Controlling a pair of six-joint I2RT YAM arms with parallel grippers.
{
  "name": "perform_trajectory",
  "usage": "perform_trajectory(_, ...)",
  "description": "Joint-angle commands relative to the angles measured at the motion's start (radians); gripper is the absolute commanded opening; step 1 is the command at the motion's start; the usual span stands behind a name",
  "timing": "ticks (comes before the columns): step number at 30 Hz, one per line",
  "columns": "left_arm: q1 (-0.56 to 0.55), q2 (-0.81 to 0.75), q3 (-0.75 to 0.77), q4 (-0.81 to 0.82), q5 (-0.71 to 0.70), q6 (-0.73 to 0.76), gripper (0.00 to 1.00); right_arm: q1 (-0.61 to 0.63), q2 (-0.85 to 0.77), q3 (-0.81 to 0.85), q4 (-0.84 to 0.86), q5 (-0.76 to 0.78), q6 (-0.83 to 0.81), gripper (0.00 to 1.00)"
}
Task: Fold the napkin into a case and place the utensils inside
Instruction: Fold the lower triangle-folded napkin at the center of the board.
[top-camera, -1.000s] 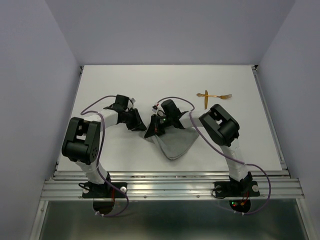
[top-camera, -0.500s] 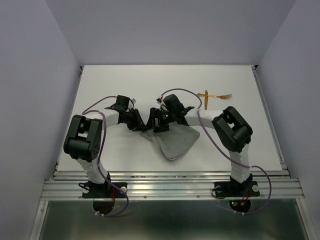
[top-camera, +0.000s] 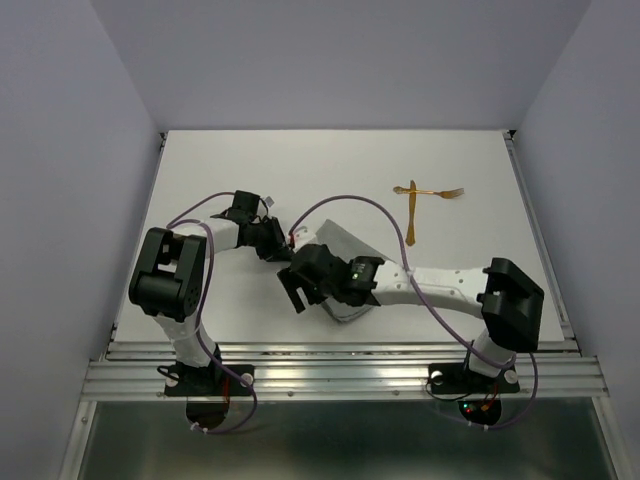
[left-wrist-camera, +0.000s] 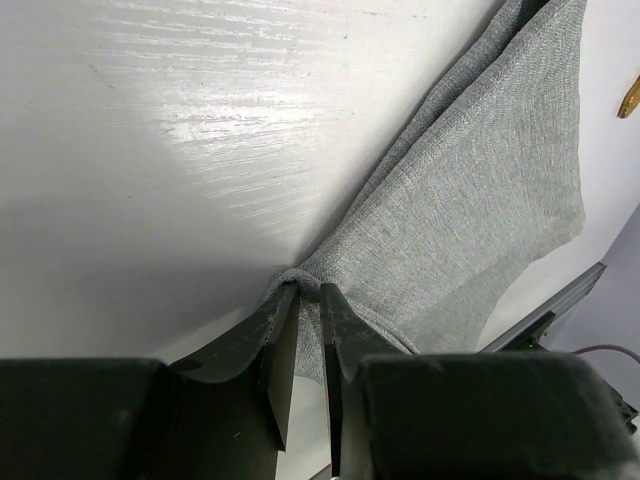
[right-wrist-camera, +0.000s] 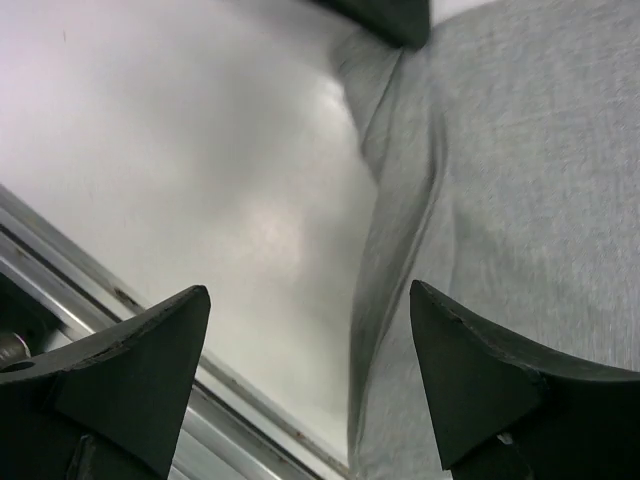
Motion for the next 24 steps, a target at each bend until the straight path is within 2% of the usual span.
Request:
perform_trajectory(1,-0.005,0.026,0.007,-0.02,-0.031,0.016,0.27,0.111,-0.008,0.013,-0.154,0.346,-0.099,0.86)
perform_trajectory(7,-0.007,0.038,0.01,-0.022,-0.036,0.016,0.27,0.227,0.091,0.053,-0.25,0.496,-0.109,0.85)
perform_trajectory(12,-0.007,0.045,0.015,-0.023,-0.036,0.016,0.27,0.26,0.138,0.053,-0.268,0.535,-0.101,0.84)
perform_trajectory(15,-0.005,0.046,0.016,-0.026,-0.038,0.019,0.27,0.26,0.154,0.051,-0.276,0.55,-0.086,0.79)
perform_trajectory(19,-0.005,0.048,0.018,-0.026,-0.036,0.019,0.27,0.26,0.145,0.044,-0.27,0.581,-0.064,0.61)
perform_trajectory(20,-0.007,0.048,0.02,-0.028,-0.036,0.019,0.27,0.26,0.138,0.041,-0.261,0.588,-0.061,0.5)
perform_trajectory(21,-0.007,0.048,0.02,-0.028,-0.036,0.019,0.27,0.26,0.119,0.039,-0.256,0.59,-0.058,0.45)
perform_trajectory(22,-0.005,0.048,0.02,-0.028,-0.038,0.02,0.27,0.26,0.11,0.029,-0.239,0.595,-0.058,0.34)
perform_trajectory(24,-0.007,0.049,0.021,-0.028,-0.039,0.02,0.27,0.26,0.09,0.015,-0.222,0.59,-0.058,0.22)
